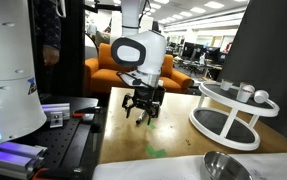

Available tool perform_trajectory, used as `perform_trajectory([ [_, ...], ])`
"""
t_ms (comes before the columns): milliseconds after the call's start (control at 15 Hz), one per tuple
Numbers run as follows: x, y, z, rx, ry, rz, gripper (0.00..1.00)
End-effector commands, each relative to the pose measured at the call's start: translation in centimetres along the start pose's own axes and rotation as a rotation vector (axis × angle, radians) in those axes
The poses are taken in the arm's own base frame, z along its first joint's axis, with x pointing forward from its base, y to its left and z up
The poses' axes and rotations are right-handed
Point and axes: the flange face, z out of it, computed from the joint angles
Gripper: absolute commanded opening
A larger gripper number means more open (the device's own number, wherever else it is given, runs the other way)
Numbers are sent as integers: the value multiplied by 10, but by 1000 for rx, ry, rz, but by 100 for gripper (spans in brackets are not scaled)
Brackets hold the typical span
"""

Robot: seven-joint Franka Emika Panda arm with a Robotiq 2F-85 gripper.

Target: Put the marker in the mug

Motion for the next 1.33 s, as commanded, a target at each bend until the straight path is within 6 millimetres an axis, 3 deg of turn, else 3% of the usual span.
perform_trajectory([
  [0, -21, -14, -6, 43, 84, 43, 100],
  [333, -55, -32, -39, 68, 88, 52, 100],
  [733, -55, -39, -60, -14, 78, 42, 100],
  [1000, -56, -35, -58, -143, 10, 15, 100],
  [1267, -57, -34, -41, -218, -44, 2, 100],
])
